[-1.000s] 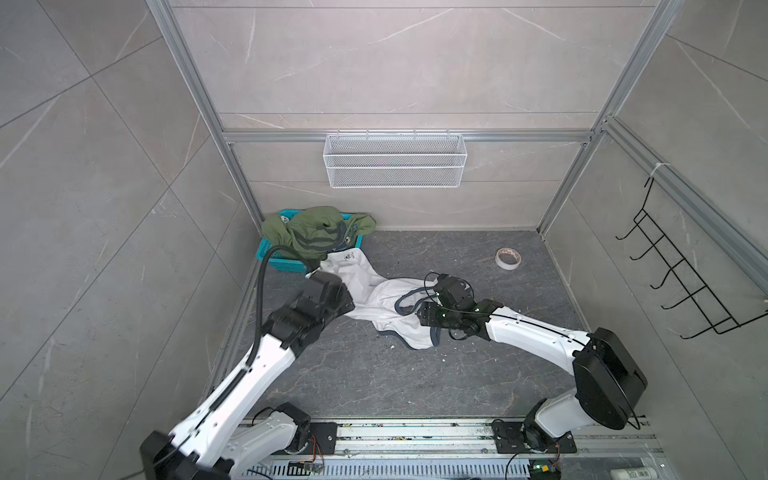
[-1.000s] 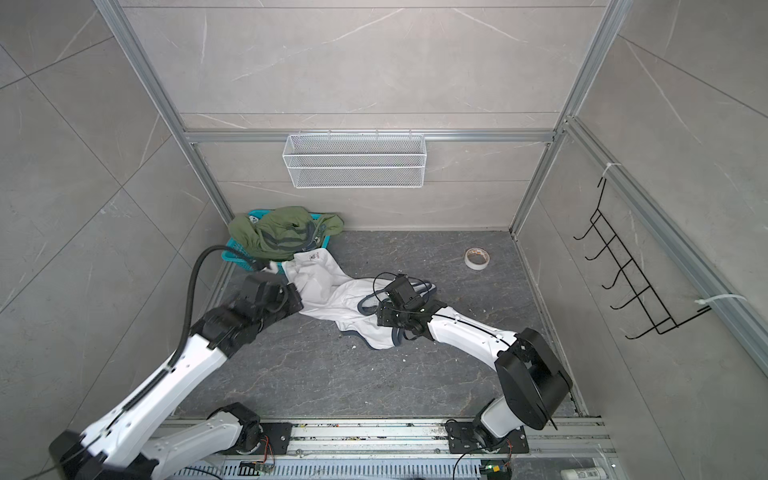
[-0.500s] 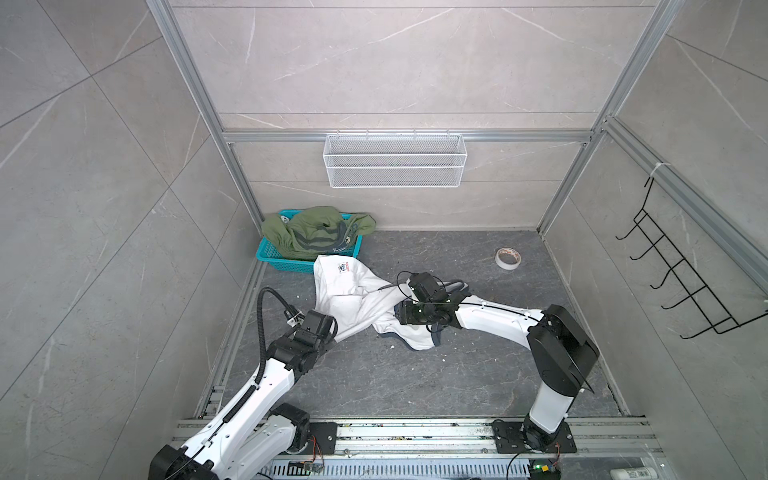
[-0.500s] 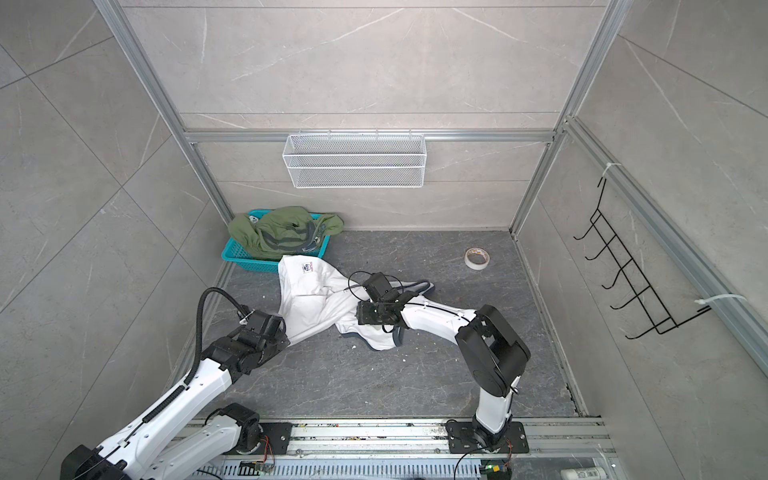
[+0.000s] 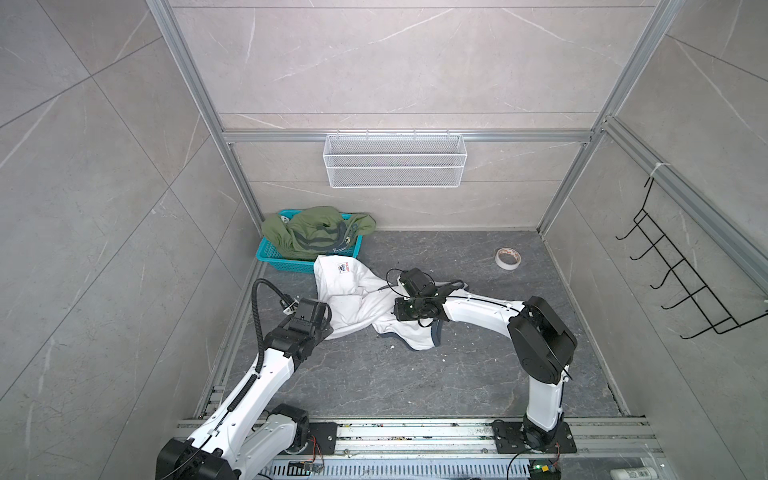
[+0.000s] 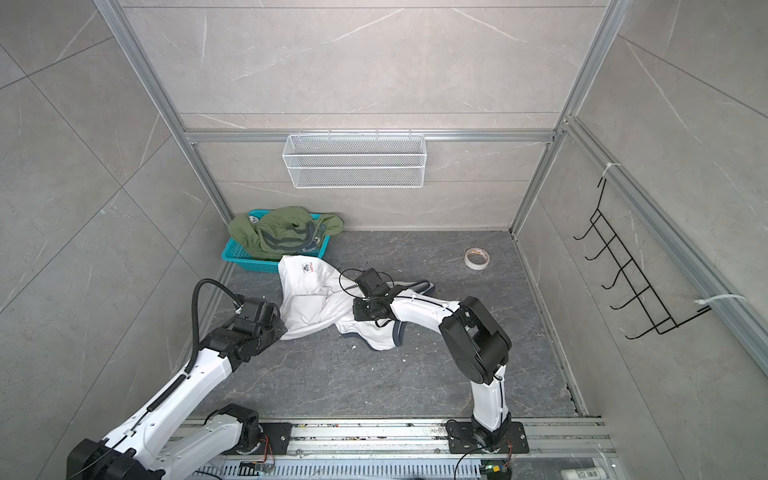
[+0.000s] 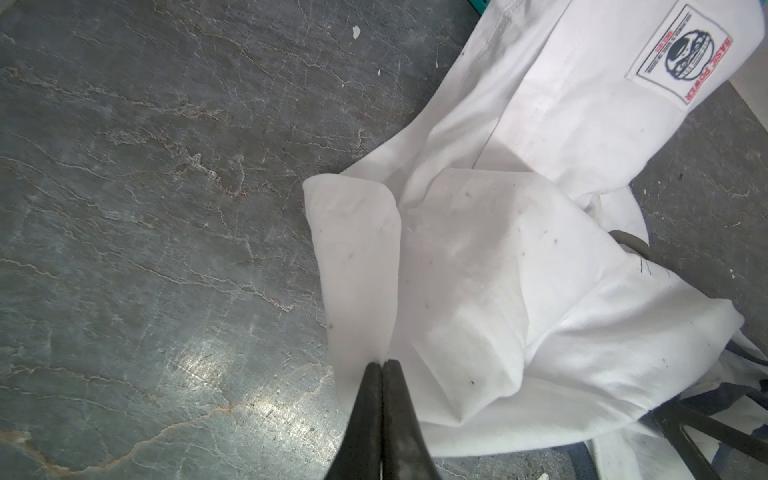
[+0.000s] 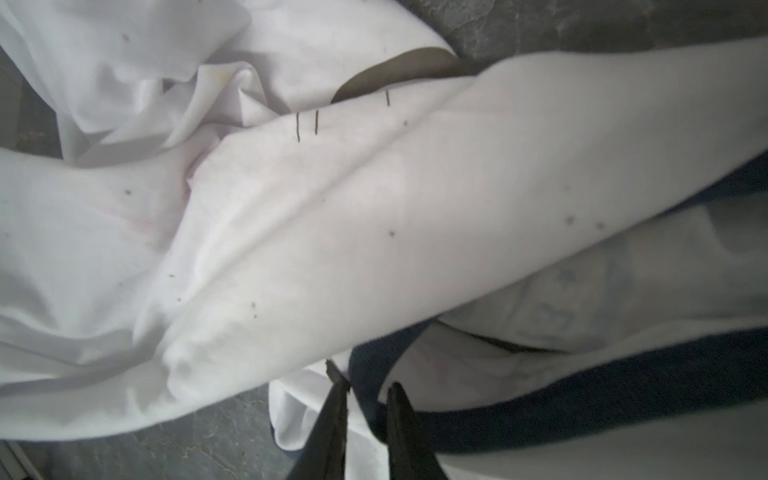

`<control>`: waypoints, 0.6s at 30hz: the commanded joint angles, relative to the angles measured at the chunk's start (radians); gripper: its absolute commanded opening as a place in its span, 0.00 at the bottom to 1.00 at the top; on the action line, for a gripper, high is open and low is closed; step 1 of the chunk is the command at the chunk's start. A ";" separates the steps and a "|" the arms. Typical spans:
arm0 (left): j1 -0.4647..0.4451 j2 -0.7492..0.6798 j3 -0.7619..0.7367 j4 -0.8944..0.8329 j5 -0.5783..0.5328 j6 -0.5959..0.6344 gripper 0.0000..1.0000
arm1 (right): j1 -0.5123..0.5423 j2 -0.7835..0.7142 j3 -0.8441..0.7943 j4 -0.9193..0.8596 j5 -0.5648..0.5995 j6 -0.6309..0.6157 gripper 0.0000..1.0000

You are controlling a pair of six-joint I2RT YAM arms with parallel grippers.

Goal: Fold and stack the tank tops

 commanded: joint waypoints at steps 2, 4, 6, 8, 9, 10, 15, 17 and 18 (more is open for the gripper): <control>0.027 -0.013 0.077 -0.007 0.006 0.057 0.00 | 0.005 -0.095 -0.020 -0.049 0.066 -0.029 0.06; 0.034 -0.022 0.109 -0.034 -0.012 0.076 0.00 | 0.005 -0.188 -0.053 -0.077 0.114 -0.035 0.00; 0.045 -0.043 0.158 -0.074 -0.028 0.100 0.00 | 0.004 -0.323 -0.101 -0.110 0.196 -0.046 0.00; 0.058 -0.067 0.216 -0.100 -0.031 0.122 0.00 | 0.001 -0.449 -0.116 -0.177 0.275 -0.066 0.00; 0.065 -0.076 0.255 -0.114 -0.029 0.136 0.00 | -0.003 -0.514 -0.113 -0.222 0.316 -0.081 0.00; 0.067 -0.080 0.290 -0.126 -0.023 0.149 0.00 | -0.006 -0.563 -0.106 -0.261 0.349 -0.095 0.00; 0.069 -0.078 0.465 -0.172 0.057 0.189 0.00 | -0.012 -0.806 -0.053 -0.444 0.510 -0.142 0.00; 0.066 -0.071 0.470 -0.168 0.152 0.187 0.00 | -0.011 -0.876 -0.060 -0.505 0.537 -0.126 0.00; 0.066 -0.057 0.457 -0.169 0.212 0.185 0.00 | -0.012 -0.898 -0.074 -0.529 0.538 -0.108 0.00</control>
